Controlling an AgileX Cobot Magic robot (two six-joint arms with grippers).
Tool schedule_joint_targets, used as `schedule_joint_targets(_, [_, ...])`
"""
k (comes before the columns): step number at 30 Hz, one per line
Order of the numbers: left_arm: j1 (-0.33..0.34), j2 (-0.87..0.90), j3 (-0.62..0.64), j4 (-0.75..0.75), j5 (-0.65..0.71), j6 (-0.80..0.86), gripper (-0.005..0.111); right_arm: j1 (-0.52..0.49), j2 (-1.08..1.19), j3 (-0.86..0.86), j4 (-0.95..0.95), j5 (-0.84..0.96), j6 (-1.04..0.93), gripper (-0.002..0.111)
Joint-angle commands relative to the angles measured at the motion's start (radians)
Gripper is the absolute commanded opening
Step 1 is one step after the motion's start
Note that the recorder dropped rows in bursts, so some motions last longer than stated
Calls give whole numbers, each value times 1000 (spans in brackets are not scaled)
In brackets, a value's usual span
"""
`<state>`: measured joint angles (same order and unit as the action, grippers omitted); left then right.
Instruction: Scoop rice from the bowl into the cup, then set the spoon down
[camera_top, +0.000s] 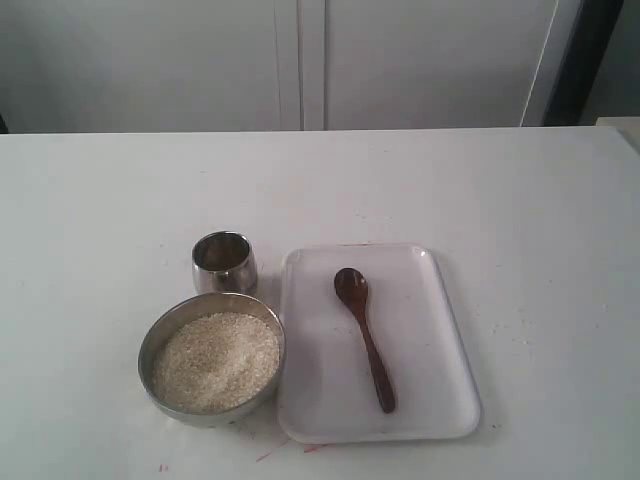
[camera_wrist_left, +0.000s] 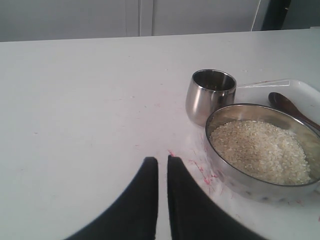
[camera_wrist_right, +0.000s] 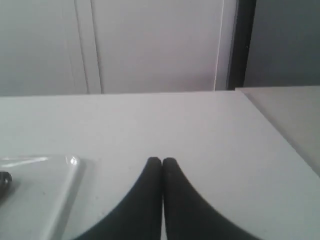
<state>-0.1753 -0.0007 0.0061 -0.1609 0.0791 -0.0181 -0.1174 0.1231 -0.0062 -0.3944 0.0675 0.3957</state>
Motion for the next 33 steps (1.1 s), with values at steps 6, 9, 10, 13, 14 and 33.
schedule_joint_targets(6, [-9,1,-6,-10,-3,0,14,-7,-4,6,53,211,-33,0])
schedule_joint_targets(9, [-9,1,-6,-10,-3,0,14,-7,-4,6,53,211,-33,0])
schedule_joint_targets(10, [-9,1,-6,-10,-3,0,14,-7,-4,6,53,211,-33,0])
schedule_joint_targets(13, [-9,1,-6,-10,-3,0,14,-7,-4,6,51,213,-33,0])
schedule_joint_targets(14, [-9,1,-6,-10,-3,0,14,-7,-4,6,51,213,-33,0])
schedule_joint_targets(33, [-9,1,-6,-10,-3,0,14,-7,-4,6,51,215,-33,0])
